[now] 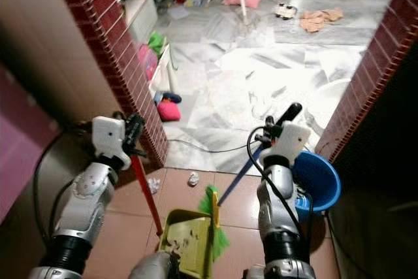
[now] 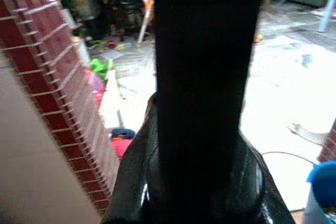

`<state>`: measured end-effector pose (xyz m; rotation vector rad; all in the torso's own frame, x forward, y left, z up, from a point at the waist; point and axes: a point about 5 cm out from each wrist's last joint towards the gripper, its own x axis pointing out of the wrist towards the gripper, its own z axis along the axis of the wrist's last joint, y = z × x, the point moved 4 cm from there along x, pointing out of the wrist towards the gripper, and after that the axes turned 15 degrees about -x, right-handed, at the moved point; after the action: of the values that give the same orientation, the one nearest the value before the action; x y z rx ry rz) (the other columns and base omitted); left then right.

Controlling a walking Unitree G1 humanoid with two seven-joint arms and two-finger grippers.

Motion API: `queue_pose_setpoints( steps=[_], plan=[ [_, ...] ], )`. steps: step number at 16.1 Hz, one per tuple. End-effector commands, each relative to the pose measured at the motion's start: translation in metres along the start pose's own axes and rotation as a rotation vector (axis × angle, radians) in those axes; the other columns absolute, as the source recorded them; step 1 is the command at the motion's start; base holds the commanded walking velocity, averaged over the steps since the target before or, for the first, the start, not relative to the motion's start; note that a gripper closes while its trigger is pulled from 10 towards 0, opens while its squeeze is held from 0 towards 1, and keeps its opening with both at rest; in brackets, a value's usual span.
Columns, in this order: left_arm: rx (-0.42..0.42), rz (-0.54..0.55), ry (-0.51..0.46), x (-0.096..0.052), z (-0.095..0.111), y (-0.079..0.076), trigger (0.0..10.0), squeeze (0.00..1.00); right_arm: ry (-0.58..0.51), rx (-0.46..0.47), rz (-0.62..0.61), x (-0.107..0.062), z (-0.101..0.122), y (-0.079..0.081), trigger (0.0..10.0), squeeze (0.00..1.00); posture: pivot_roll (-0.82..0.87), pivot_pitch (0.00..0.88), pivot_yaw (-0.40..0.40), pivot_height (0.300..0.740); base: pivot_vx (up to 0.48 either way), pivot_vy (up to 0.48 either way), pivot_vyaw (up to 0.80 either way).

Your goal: Sweep floor

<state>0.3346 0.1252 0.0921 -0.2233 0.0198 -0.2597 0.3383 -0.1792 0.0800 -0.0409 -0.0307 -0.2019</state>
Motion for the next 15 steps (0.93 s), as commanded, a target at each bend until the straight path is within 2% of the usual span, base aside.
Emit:
queue_pose_setpoints(
  steps=[1,4,7,9,11,13,15],
  plan=[
    [0.012,-0.003,0.018,0.003,-0.001,0.001,10.0,0.00,-0.017,0.018,0.004,0.000,0.005,0.004,10.0,0.00,-0.02,0.000,0.158,0.740,0.000,0.000,0.00],
    [-0.026,0.023,0.003,0.006,-0.003,-0.004,10.0,0.00,-0.020,-0.057,0.038,0.003,0.007,-0.001,10.0,0.00,-0.01,0.000,0.079,0.740,0.000,0.000,0.00],
    [-0.057,0.071,-0.012,0.001,-0.004,0.003,10.0,0.00,-0.008,-0.085,0.059,0.009,0.007,-0.002,10.0,0.00,0.00,0.000,0.025,0.740,0.000,0.000,0.00],
    [-0.088,0.101,-0.011,-0.001,-0.004,0.009,10.0,0.00,-0.008,-0.085,0.074,0.012,0.010,0.004,10.0,0.00,0.01,0.000,0.013,0.740,0.000,0.000,0.00],
    [-0.051,0.098,-0.041,0.002,0.004,0.006,10.0,0.00,-0.017,-0.087,0.106,0.014,0.013,0.012,10.0,0.00,0.01,0.000,0.004,0.740,0.000,0.000,0.00],
    [-0.062,0.114,-0.049,0.001,0.007,0.008,10.0,0.00,-0.025,-0.090,0.137,0.015,0.017,0.018,10.0,0.00,0.01,0.000,-0.018,0.740,0.000,0.000,0.00],
    [-0.066,0.139,-0.043,-0.001,0.000,0.012,10.0,0.00,-0.016,-0.101,0.167,0.015,0.013,0.024,10.0,0.00,0.01,0.000,-0.033,0.740,0.000,0.000,0.00]
  ],
)
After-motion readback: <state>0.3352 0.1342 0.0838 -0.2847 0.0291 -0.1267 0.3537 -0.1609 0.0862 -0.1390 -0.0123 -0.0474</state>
